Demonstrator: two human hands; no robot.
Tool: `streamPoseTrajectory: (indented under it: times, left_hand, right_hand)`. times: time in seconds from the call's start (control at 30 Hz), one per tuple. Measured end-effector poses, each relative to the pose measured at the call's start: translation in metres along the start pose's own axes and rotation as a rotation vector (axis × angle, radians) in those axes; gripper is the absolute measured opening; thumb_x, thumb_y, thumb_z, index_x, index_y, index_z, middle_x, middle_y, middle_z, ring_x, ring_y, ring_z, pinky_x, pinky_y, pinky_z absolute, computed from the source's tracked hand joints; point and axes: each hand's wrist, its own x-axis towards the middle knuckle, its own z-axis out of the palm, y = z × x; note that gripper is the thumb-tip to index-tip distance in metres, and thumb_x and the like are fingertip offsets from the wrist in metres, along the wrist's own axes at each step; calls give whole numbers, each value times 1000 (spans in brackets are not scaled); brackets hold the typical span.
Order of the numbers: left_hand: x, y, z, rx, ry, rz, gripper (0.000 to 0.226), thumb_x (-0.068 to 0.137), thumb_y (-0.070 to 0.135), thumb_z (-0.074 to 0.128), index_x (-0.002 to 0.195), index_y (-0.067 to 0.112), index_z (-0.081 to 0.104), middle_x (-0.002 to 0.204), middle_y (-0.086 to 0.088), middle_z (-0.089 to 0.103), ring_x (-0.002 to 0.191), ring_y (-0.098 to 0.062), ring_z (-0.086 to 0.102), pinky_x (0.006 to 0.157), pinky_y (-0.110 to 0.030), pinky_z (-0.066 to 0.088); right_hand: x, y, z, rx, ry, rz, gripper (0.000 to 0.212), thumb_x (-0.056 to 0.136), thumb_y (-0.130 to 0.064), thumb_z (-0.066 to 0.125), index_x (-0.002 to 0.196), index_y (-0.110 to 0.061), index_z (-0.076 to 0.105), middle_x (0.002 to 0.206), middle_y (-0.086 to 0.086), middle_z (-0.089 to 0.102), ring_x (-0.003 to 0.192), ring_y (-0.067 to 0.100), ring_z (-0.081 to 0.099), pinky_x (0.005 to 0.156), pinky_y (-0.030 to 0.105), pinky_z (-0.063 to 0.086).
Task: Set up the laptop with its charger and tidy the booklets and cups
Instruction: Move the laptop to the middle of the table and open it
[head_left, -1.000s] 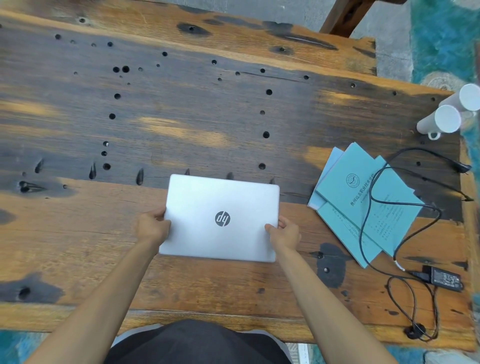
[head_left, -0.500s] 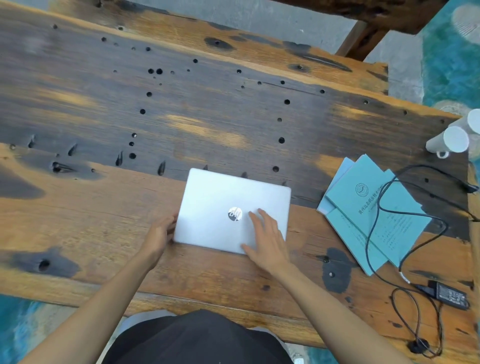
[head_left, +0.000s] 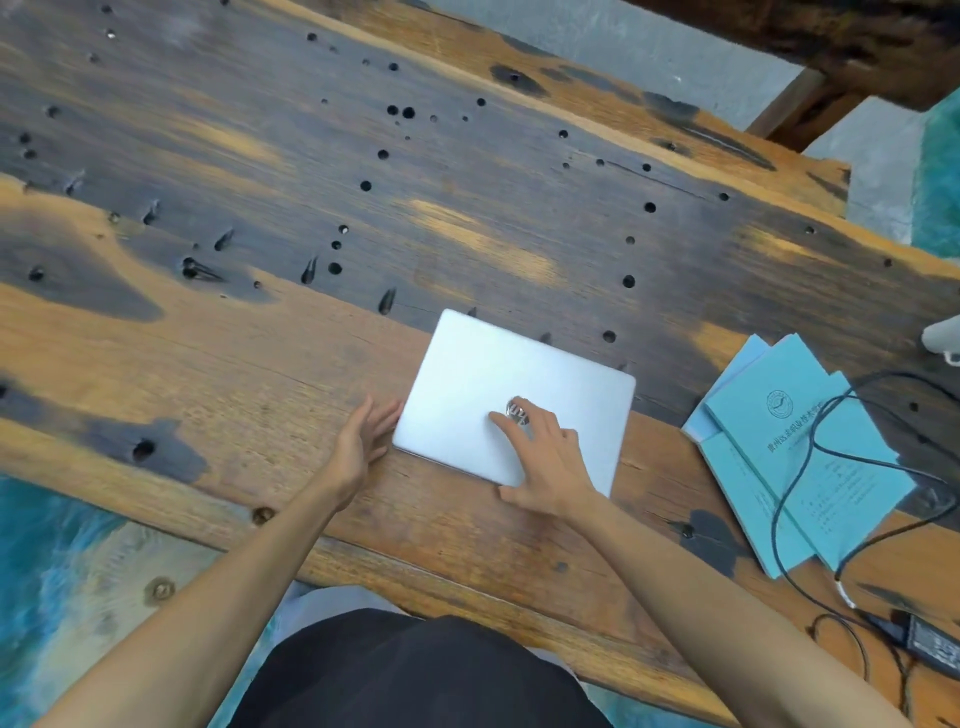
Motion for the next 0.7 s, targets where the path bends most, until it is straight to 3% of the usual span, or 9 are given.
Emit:
streamPoseTrajectory:
  times: [0.1,0.17,0.23,0.27,0.33,0.43,0.6,0.7]
  left_hand:
    - [0,-9,-12,61,-43,25,57,105,41,10,146,28,46,147,11,51,141,-16,35,114,-49,16]
    - [-4,-11,-15,115,-74,40,51,103,34,14,138,35,51,141,14,53,138,-16,40,112,-41,26]
    - [-12,-8,-14,199,-80,27,47,92,46,37,129,30,61,132,8,61,131,-22,48,101,-28,42]
    - [-12,-9,-14,275,-91,35,61,79,54,46,129,24,64,132,2,62,130,-25,49,103,-28,44]
    - [-13,-10,-12,674,-159,71,87,71,68,39,146,26,50,148,-5,46,139,-27,36,118,-42,31]
    - [-12,-18,-11,1398,-193,259,65,94,54,14,157,40,19,167,-3,14,146,-27,18,115,-51,25]
    - [-16,-17,-18,1869,-151,476,64,98,59,18,156,46,-6,168,-10,-12,143,-25,28,104,-44,30]
    - [-21,-10,-9,2124,-103,533,68,98,60,16,156,40,-13,167,-16,-12,140,-30,31,105,-46,30]
  right_hand:
    - [-8,0,-4,43,52,-53,95,67,-54,70,152,-41,30,164,4,20,145,29,29,97,47,36]
    - [-12,1,-9,101,92,-74,91,67,-54,68,150,-47,32,163,1,21,143,29,31,95,49,39]
    - [-16,1,-15,163,144,-88,88,66,-52,69,147,-51,35,162,-2,23,141,27,35,94,50,44]
    - [-17,1,-18,189,171,-92,86,66,-52,70,146,-52,37,161,-3,25,140,26,37,94,50,46]
    - [-19,2,-24,228,214,-106,84,65,-50,72,143,-51,42,159,-4,30,139,24,40,96,51,49]
    - [-21,4,-35,276,288,-141,79,66,-46,77,141,-43,51,153,-2,37,136,22,44,99,50,49]
    - [-25,6,-64,294,506,-135,66,66,-35,79,130,-30,65,142,3,49,132,22,50,94,47,54]
    - [-30,5,-87,172,621,-101,60,69,-43,77,128,-36,66,138,-4,55,121,18,56,66,38,59]
